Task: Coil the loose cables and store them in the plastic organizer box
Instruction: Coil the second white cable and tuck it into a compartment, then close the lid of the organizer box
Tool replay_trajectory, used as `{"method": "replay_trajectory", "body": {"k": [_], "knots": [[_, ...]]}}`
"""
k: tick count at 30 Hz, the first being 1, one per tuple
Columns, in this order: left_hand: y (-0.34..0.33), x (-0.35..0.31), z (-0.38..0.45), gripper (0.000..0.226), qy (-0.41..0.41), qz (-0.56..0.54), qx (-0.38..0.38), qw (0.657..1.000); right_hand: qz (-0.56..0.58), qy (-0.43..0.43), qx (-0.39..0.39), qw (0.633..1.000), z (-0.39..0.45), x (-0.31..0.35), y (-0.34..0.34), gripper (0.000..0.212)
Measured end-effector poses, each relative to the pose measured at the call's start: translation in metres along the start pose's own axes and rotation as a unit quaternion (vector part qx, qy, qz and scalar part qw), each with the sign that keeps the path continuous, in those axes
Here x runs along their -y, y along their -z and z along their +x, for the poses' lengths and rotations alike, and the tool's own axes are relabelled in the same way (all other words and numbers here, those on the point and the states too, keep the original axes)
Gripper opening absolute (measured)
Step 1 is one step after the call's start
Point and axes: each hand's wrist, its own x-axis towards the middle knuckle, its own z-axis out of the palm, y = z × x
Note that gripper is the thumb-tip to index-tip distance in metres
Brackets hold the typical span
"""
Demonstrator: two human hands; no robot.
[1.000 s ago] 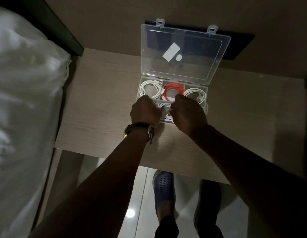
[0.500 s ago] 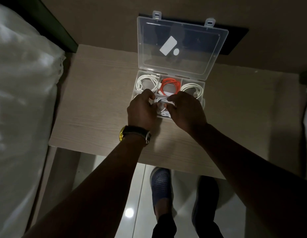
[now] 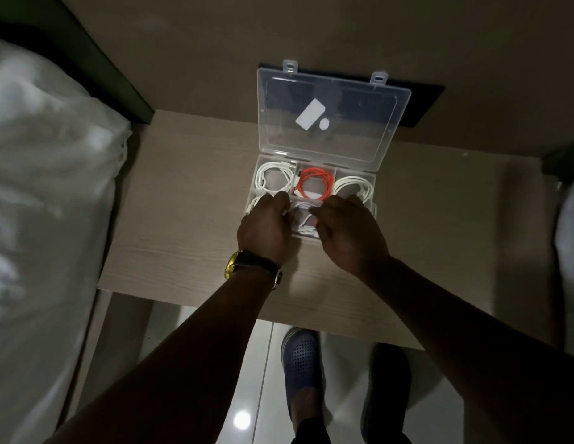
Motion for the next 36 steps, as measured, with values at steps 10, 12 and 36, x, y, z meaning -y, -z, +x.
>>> {"method": "replay_trajectory", "body": {"k": [10, 12, 36], "knots": [[0.030, 0.015, 0.045, 0.021, 0.093, -0.128, -0.102, 0.982, 0.573, -0.351, -0.274, 0.688, 0.042, -0.048, 0.072, 0.008], [0.042, 0.008, 0.074, 0.036, 0.164, -0.266, -0.070, 0.947, 0.599, -0.338, -0.246, 0.683, 0.050, -0.049, 0.079, 0.010], [0.018, 0.091, 0.003, 0.088, -0.255, -0.032, 0.076, 0.963, 0.022, -0.032, -0.156, 0.987, -0.053, -0.048, -0.049, 0.043]]}}
